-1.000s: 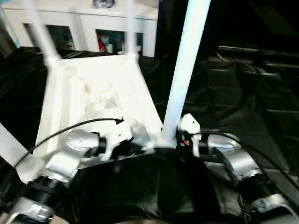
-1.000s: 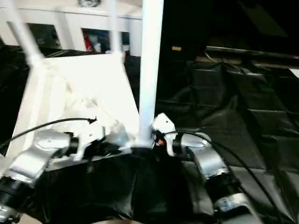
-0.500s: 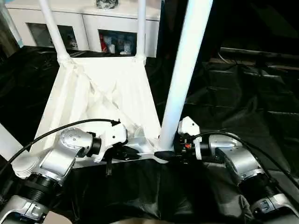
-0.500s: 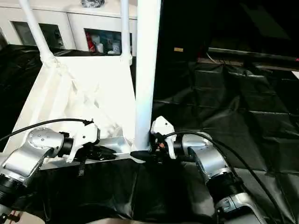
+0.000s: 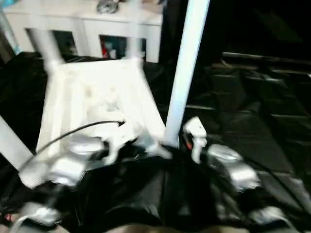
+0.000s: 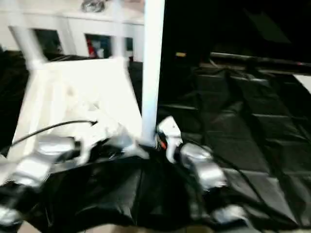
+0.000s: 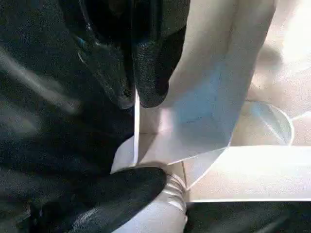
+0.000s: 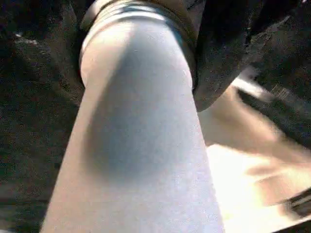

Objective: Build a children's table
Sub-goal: Rotate leg to tighten

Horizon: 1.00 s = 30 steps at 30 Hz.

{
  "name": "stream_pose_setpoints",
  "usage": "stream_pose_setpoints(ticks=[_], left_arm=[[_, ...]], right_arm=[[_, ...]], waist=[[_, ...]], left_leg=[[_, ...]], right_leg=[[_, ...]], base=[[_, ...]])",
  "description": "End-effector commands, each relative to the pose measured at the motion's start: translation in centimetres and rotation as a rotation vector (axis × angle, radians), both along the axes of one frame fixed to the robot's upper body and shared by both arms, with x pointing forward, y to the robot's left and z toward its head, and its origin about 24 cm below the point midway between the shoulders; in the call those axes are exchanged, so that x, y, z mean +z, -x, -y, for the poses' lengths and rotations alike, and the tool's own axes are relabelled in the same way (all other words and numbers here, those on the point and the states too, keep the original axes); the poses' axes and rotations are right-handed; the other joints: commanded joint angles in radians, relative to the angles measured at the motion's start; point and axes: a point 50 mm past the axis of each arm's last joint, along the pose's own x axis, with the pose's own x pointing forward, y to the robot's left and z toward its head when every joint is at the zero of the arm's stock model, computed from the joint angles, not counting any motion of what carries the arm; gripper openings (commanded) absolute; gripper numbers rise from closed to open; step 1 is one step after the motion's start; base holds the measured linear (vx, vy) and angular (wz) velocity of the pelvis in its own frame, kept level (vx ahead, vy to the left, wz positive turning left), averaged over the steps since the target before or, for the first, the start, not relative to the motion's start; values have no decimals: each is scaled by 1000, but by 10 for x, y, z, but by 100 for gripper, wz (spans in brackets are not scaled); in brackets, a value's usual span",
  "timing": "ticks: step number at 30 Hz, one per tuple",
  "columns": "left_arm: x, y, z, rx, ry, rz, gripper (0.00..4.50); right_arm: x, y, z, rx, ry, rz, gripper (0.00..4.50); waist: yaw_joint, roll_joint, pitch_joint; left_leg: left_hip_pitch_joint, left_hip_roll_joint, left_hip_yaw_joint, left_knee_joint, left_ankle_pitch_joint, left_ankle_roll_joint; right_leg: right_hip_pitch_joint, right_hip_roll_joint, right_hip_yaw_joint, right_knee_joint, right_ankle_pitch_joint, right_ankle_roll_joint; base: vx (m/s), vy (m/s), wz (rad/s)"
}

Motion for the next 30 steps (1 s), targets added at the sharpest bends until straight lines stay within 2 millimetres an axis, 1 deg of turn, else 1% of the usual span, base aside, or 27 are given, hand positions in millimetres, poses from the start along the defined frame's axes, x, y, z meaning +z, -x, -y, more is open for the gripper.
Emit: stream_pose_setpoints(ticks=[1, 2, 3, 4, 6, 7, 8, 9, 10, 12, 13, 15, 16, 17, 19, 20, 21, 22, 23, 24, 26, 27, 28, 29, 30], left_arm=[[-8, 0, 25, 26, 18, -10, 0], [-8, 0, 25, 28, 18, -10, 0], [-8, -2, 29, 45, 21, -2, 0], [-6, -3, 37, 64, 31, 7, 0], [-5, -2, 43, 59, 39, 10, 0], [-5, 0, 45, 43, 42, 10, 0], [-5, 2, 45, 27, 41, 5, 0], [-6, 4, 46, 9, 37, 2, 0], [-7, 8, 44, -21, 30, -7, 0], [-9, 10, 38, -40, 14, -15, 0], [-10, 12, 36, -48, 9, -18, 0], [-10, 14, 31, -75, 2, -31, 0], [-11, 16, 29, -91, -3, -39, 0], [-11, 18, 26, -113, -11, -46, 0], [-12, 22, 20, -163, -30, -61, 0], [-12, 23, 19, -170, -33, -64, 0], [-12, 27, 13, -217, -53, -87, 0], [-12, 28, 11, -234, -58, -96, 0], [-12, 30, 9, -256, -68, -105, 0], [-12, 31, 7, -269, -77, -104, 0], [-12, 31, 4, -291, -90, -109, 0], [-11, 32, 2, -306, -93, -111, 0], [-10, 33, -1, -333, -101, -117, 0], [-10, 33, -2, -342, -103, -119, 0], [-10, 33, -2, -342, -103, -119, 0]], right_arm=[[-8, -2, -18, -94, 44, -26, 274], [-8, -2, -18, -99, 45, -25, 274], [-8, -4, -21, -144, 52, -19, 274], [-5, -6, -30, -169, 37, -3, 274], [-3, -5, -37, -146, 23, 19, 274], [-1, -4, -40, -118, 2, 25, 309], [0, -3, -41, -91, -25, 19, 330], [2, -2, -42, -71, -47, 18, 344], [4, -2, -41, -36, -69, 18, 344], [6, -1, -37, 16, -56, 40, 360], [7, -1, -34, 36, -44, 53, 385], [9, 0, -29, 93, -30, 61, 391], [10, 0, -25, 130, -20, 62, 406], [11, 1, -21, 174, -9, 60, 406], [13, 5, -12, 283, 25, 59, 406], [13, 6, -11, 296, 31, 59, 406], [15, 9, -1, 375, 57, 45, 406], [16, 10, 2, 399, 65, 42, 406], [17, 12, 5, 429, 74, 36, 406], [17, 13, 8, 452, 78, 25, 406], [19, 15, 15, 504, 90, 4, 406], [19, 16, 17, 520, 94, -7, 406], [20, 16, 21, 544, 101, -23, 406], [20, 17, 22, 550, 104, -28, 406], [20, 17, 22, 550, 104, -28, 406]], waist=[[-1, 4, -25], [-2, 4, -25], [0, 5, -27], [0, 4, -29], [2, 5, -33], [5, 3, -35], [8, 5, -35], [9, 6, -35], [11, 6, -38], [11, 7, -38], [11, 6, -40], [12, 6, -40], [12, 7, -40], [13, 12, -41], [13, 10, -41], [14, 10, -41], [14, 11, -41], [16, 10, -41], [18, 11, -40], [16, 10, -41], [18, 8, -40], [19, 3, -40], [21, 4, -40], [22, 5, -38], [22, 5, -39]], left_leg=[[-16, 0, 5, -86, -330, -5], [-18, 0, 6, -87, -324, -4], [-17, 0, 6, -87, -317, -5], [-20, 1, 7, -87, -304, -6], [-24, 2, 8, -87, -281, -4], [-27, 4, 13, -84, -244, 6], [-28, 4, 14, -84, -231, 9], [-31, 5, 15, -85, -219, 15], [-32, 5, 16, -82, -199, 21], [-34, 4, 17, -80, -167, 32], [-33, 3, 19, -78, -146, 37], [-34, 2, 20, -77, -123, 45], [-34, 3, 20, -77, -119, 49], [-32, 3, 19, -76, -114, 50], [-31, 4, 21, -75, -107, 62], [-31, 5, 20, -74, -105, 65], [-30, 5, 22, -73, -101, 69], [-27, 6, 22, -73, -104, 76], [-26, 6, 23, -72, -104, 79], [-27, 7, 22, -73, -98, 83], [-27, 6, 23, -72, -99, 85], [-25, 7, 24, -72, -101, 87], [-25, 7, 23, -72, -101, 86], [-24, 8, 22, -74, -116, 83], [-24, 9, 23, -74, -117, 80]], right_leg=[[25, -52, 23, -107, -577, -82], [23, -52, 24, -109, -577, -79], [22, -51, 24, -107, -566, -76], [23, -51, 25, -104, -533, -82], [26, -49, 26, -98, -477, -92], [28, -45, 27, -90, -363, -122], [30, -45, 27, -85, -329, -133], [35, -44, 27, -81, -286, -150], [39, -45, 27, -76, -239, -166], [44, -45, 26, -72, -187, -184], [45, -44, 26, -69, -155, -195], [49, -44, 25, -67, -126, -204], [50, -45, 25, -66, -114, -211], [50, -45, 25, -64, -103, -216], [52, -44, 25, -60, -65, -230], [53, -44, 24, -60, -59, -234], [52, -44, 24, -58, -45, -241], [53, -44, 24, -58, -40, -247], [52, -43, 24, -58, -33, -249], [54, -44, 24, -55, -24, -253], [54, -44, 24, -57, -29, -256], [53, -45, 24, -58, -39, -256], [54, -46, 24, -57, -47, -256], [52, -47, 24, -59, -76, -252], [52, -48, 24, -60, -81, -251]], base=[[0, 0, 0], [0, 0, 0], [0, 0, 0], [0, 0, 0], [0, 0, 0], [0, 0, 0], [0, 0, 0], [0, 0, 0], [0, 0, 0], [0, 0, 0], [0, 0, 0], [0, 0, 0], [0, 0, 0], [0, 0, 0], [0, 0, 0], [0, 0, 0], [0, 0, 0], [0, 0, 0], [0, 0, 0], [0, 0, 0], [0, 0, 0], [0, 0, 0], [0, 0, 0], [0, 0, 0], [0, 0, 0]])
